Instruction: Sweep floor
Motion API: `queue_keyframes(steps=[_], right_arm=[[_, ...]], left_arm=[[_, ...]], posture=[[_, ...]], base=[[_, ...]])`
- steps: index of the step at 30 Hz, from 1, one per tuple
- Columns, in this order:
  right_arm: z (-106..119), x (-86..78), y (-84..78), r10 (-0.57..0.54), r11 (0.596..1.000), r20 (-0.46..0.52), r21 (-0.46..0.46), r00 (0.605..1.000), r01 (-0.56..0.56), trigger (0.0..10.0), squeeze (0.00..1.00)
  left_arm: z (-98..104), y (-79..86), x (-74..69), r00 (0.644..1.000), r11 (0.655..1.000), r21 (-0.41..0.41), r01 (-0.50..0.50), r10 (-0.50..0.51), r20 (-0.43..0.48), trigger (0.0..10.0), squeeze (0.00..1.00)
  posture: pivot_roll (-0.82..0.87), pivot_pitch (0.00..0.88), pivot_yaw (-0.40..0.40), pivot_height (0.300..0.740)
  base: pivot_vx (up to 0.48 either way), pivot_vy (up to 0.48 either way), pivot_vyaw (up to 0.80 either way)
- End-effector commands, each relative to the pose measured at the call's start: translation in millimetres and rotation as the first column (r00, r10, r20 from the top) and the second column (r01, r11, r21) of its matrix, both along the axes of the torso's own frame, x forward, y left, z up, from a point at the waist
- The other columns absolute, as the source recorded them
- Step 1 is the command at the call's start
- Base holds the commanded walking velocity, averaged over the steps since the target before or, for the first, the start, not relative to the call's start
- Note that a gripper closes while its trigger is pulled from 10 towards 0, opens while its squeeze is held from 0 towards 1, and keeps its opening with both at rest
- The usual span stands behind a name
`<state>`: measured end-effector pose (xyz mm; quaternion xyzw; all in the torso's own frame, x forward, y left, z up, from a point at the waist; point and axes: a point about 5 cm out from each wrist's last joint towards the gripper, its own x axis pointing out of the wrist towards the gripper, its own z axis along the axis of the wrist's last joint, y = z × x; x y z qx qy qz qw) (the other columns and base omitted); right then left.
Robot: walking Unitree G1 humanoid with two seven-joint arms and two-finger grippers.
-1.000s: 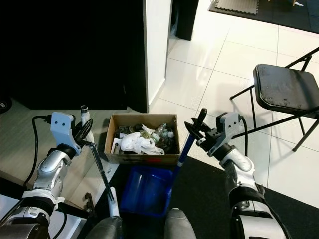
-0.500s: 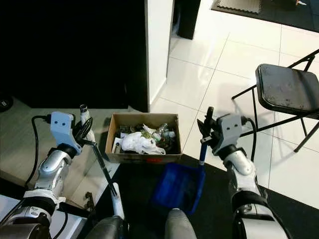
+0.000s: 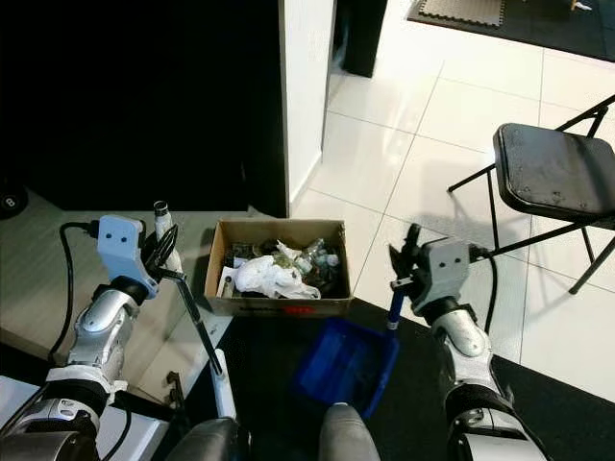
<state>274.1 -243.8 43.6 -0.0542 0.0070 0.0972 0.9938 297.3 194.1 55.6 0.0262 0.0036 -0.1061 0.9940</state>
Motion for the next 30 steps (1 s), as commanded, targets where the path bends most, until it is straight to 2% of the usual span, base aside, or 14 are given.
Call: queue_keyframes(steps=[1, 6, 11, 12, 13, 14, 17, 21, 24, 26, 30], right_arm=[[5.8, 3.6, 0.6, -0.007, 1.0, 0.041, 0.029, 0.999, 0.006, 10.0, 0.0], [6.2, 5.4, 0.0, -0.012, 1.0, 0.035, 0.026, 0.999, 0.011, 10.0, 0.0], [6.4, 5.3, -2.4, -0.045, 0.996, 0.044, 0.084, 0.998, 0.041, 10.0, 0.0], [-1.7, -1.0, -12.1, -0.161, 0.965, 0.011, 0.211, 0.987, 0.155, 10.0, 0.0], [-1.7, -1.0, -12.1, -0.161, 0.965, 0.011, 0.211, 0.987, 0.155, 10.0, 0.0], [-4.9, -5.8, -19.2, -0.228, 0.946, 0.001, 0.238, 0.974, 0.221, 10.0, 0.0], [-5.6, -9.8, -26.1, -0.284, 0.931, 0.003, 0.24, 0.959, 0.276, 10.0, 0.0], [-4.5, -10.7, -28.1, -0.288, 0.931, 0.011, 0.236, 0.958, 0.277, 10.0, 0.0], [-3.6, -9.7, -26.4, -0.252, 0.945, 0.015, 0.217, 0.968, 0.243, 10.0, 0.0], [-3.9, -8.2, -21.1, -0.185, 0.971, 0.007, 0.153, 0.983, 0.181, 10.0, 0.0], [-4.2, -8.1, -20.0, -0.154, 0.983, -0.003, 0.105, 0.988, 0.154, 10.0, 0.0]], left_arm=[[1.3, -1.9, -0.2, 1.0, 1.0, -0.016, -0.004, 0.005, 0.016, 10.0, 0.0], [0.6, -1.5, 0.2, 1.0, 0.999, -0.035, -0.018, 0.019, 0.012, 10.0, 0.0], [-0.1, -1.4, -0.6, 1.0, 0.999, -0.043, -0.021, 0.022, 0.012, 10.0, 0.0], [-6.6, 6.2, -4.4, 0.998, 0.993, -0.1, -0.069, 0.067, -0.021, 10.0, 0.0], [-6.6, 6.2, -4.4, 0.998, 0.993, -0.1, -0.069, 0.067, -0.021, 10.0, 0.0], [-9.8, 12.2, -7.4, 0.996, 0.991, -0.098, -0.092, 0.089, -0.031, 10.0, 0.0], [-12.5, 19.5, -11.6, 0.994, 0.992, -0.069, -0.109, 0.107, -0.033, 10.0, 0.0], [-12.1, 24.5, -14.2, 0.992, 0.99, -0.065, -0.124, 0.122, -0.023, 10.0, 0.0], [-11.2, 25.4, -14.1, 0.992, 0.99, -0.064, -0.122, 0.121, -0.02, 10.0, 0.0], [-9.8, 23.7, -13.2, 0.995, 0.993, -0.059, -0.1, 0.099, -0.012, 10.0, 0.0], [-9.1, 22.4, -13.3, 0.997, 0.996, -0.044, -0.08, 0.08, -0.004, 10.0, 0.0]], posture=[[-0.01, 0.01, 0.025, 0.74], [-0.01, 0.008, 0.025, 0.74], [-0.01, 0.009, 0.025, 0.74], [0.0, 0.004, 0.028, 0.74], [0.0, 0.004, 0.028, 0.74], [0.0, 0.0, 0.031, 0.74], [-0.01, 0.0, 0.037, 0.74], [-0.01, 0.0, 0.038, 0.74], [-0.01, 0.0, 0.034, 0.74], [-0.01, 0.0, 0.03, 0.74], [-0.01, 0.0, 0.029, 0.74]], base=[[0.0, 0.0, 0.0], [0.0, 0.0, 0.0], [0.0, 0.0, 0.0], [0.0, 0.0, 0.0], [0.0, 0.0, 0.0], [0.0, 0.0, 0.0], [0.0, 0.0, 0.0], [0.0, 0.0, 0.0], [0.0, 0.0, 0.0], [0.0, 0.0, 0.0], [0.0, 0.0, 0.0]])
